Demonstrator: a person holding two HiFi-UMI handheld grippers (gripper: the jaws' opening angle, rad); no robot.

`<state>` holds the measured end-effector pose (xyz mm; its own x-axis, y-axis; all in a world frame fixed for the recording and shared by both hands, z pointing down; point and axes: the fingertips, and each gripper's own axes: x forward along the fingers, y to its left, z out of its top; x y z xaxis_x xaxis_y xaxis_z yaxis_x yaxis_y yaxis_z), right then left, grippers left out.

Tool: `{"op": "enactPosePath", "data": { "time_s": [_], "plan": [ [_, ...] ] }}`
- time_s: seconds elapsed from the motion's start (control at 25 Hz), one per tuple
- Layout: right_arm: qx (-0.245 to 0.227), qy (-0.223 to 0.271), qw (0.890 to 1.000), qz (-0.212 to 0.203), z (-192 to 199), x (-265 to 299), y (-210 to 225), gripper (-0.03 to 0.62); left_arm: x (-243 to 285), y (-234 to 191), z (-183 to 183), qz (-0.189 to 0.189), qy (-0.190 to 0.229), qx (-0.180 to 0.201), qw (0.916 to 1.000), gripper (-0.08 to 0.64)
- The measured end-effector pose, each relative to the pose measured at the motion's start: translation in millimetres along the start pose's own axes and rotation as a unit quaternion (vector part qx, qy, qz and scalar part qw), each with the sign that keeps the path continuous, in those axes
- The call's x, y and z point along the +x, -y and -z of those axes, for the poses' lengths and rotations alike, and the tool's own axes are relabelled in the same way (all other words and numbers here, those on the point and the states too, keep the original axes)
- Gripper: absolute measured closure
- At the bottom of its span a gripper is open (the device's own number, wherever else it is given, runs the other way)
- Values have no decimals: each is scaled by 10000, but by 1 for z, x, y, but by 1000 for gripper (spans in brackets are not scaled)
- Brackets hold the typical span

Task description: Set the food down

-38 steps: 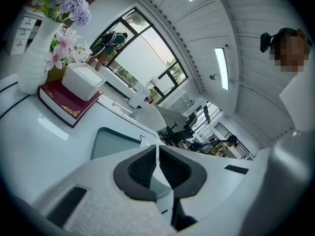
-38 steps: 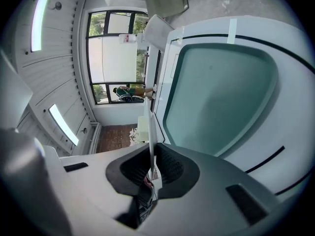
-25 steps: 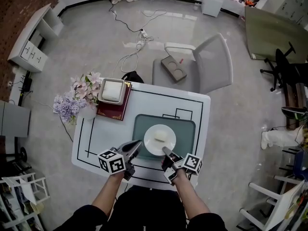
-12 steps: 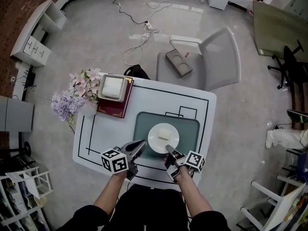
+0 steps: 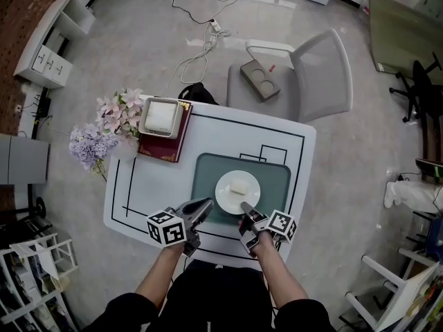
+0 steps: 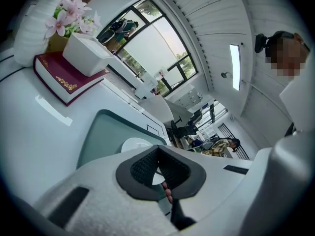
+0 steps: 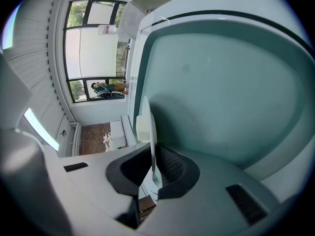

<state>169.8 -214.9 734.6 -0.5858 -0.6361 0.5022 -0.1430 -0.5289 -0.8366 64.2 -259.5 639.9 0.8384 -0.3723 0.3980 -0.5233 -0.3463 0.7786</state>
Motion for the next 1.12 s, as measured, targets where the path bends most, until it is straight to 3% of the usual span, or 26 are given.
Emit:
{"op": "enactPosePath", "data": {
  "time_s": [0.16,0.32,0.48,0.64,0.92,1.0,1.12],
  "plan": [
    [-238,-49,9992,322,0,-1,5,566,0,2,4,62,1,-77,10000,555],
    [-815,-98,9941,704,-4,-2,5,563,-2,1,6,83,28,-108,9999,555],
    [-1463,-286,9831,1061,0,0,5,490,-9,-4,7,82,75,-165,9998,555],
    [-2260,-399,9620,1479,1,-2,4,467,-15,-6,6,90,123,-221,9996,555],
    [-3532,-576,9095,2117,1,-8,9,436,-23,-7,6,144,204,-268,9993,555],
    [-3659,-609,9028,2176,3,-10,10,433,-25,-8,6,159,218,-282,9992,555],
    [-3588,-575,9057,2181,4,-13,13,433,-28,-10,8,192,232,-305,9991,555]
  ]
}}
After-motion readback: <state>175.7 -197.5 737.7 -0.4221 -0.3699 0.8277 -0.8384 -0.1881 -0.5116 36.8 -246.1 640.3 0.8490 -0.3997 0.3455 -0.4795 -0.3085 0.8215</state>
